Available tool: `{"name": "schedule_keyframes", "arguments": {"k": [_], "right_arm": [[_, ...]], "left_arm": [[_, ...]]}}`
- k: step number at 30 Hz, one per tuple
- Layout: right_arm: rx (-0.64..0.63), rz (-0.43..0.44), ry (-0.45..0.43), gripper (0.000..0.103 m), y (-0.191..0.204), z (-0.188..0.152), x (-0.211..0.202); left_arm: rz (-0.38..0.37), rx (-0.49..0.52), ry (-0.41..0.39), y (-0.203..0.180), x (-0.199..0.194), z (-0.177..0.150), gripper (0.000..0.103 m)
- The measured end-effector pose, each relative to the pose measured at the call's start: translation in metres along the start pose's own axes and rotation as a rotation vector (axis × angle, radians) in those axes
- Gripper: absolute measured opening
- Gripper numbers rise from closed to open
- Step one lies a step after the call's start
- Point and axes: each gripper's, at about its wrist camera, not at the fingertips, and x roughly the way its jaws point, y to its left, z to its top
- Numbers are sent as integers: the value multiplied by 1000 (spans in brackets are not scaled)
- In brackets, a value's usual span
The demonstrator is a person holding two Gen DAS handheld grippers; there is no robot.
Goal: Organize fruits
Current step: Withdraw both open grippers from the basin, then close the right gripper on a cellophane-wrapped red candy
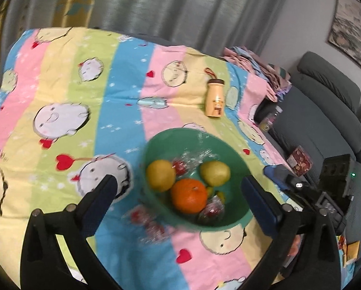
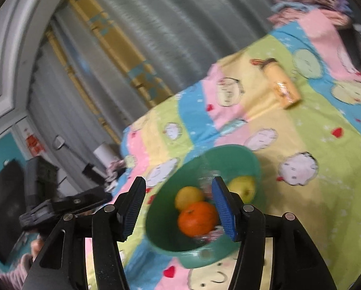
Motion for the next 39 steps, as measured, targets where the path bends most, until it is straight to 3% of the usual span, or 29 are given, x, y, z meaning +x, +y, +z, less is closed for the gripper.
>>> {"name": "schedule_keyframes", "arguments": {"k": [6,10,14,21,26,30,39], "right_arm": [[-128,142,66,58,33,-11,8],[-210,238,166,58,59,-29,22],[-332,265,298,58,87,-55,38],[-403,111,481,58,94,-95,79],[-293,-25,534,58,73,-103,96],[-133,-79,500,58,54,-105,102],[-104,-226,421,58,61,-110,116]], "left_arm": [[41,-68,24,33,-14,-23,102],[54,-136,42,55,-19,-42,102],[67,-180,43,68,-23,-56,102],[84,-184,27,78,-25,-72,102],[99,-149,66,80,-17,-79,102],[69,-156,55,83,-21,-76,102],[19,-257,34,104,-36,-76,102]]}}
